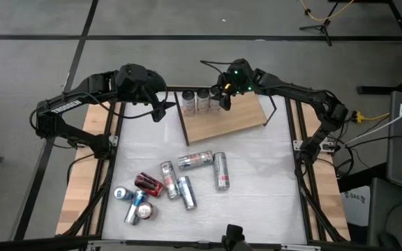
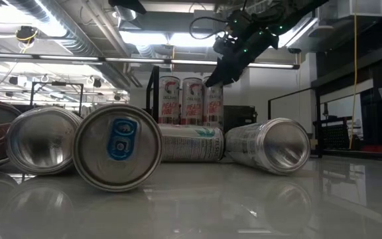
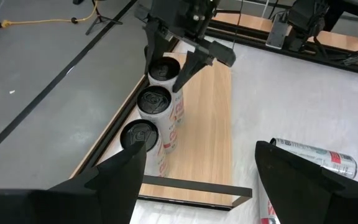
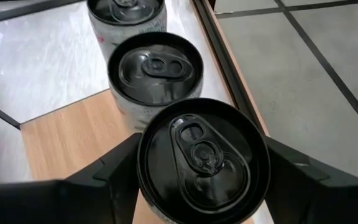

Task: Place canned beverage on shelf
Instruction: Put the white pink soda can on the shelf aligned with the other white pink soda cans

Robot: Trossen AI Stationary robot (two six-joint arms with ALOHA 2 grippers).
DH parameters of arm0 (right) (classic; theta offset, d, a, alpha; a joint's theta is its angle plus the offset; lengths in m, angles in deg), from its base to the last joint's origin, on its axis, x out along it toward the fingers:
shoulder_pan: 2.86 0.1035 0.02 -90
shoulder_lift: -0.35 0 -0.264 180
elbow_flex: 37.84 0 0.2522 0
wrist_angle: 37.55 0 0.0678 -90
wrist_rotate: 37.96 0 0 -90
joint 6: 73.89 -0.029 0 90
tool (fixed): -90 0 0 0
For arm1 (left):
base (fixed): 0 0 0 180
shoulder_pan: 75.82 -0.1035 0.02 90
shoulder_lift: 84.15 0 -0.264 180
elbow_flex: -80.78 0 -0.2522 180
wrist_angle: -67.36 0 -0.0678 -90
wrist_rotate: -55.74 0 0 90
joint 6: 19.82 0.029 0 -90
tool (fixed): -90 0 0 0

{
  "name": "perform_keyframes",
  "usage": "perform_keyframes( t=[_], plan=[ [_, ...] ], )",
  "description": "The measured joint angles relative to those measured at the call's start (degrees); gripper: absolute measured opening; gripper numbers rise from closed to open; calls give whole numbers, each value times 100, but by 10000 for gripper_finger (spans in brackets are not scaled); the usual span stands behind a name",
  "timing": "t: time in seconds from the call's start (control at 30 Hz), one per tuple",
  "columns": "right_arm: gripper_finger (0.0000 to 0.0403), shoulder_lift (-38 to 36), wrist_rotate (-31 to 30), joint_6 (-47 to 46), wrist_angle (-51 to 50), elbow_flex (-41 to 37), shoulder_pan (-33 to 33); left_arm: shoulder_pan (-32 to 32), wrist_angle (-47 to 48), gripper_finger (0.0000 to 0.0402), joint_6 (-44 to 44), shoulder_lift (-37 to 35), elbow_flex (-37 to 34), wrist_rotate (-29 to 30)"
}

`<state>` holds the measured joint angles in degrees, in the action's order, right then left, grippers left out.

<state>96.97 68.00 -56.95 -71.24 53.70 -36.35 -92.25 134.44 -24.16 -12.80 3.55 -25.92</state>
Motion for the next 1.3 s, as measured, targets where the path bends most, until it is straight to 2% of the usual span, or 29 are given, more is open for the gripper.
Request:
perform_keyframes(
  t=[0.2, 1.3],
  plan=[
    [256, 2, -157, 97, 10, 0, -5, 2, 0, 295, 0, 0, 0, 0],
    [257, 4, -181, 145, 350, -271, 6, 0, 0, 295, 0, 0, 0, -2]
  ],
)
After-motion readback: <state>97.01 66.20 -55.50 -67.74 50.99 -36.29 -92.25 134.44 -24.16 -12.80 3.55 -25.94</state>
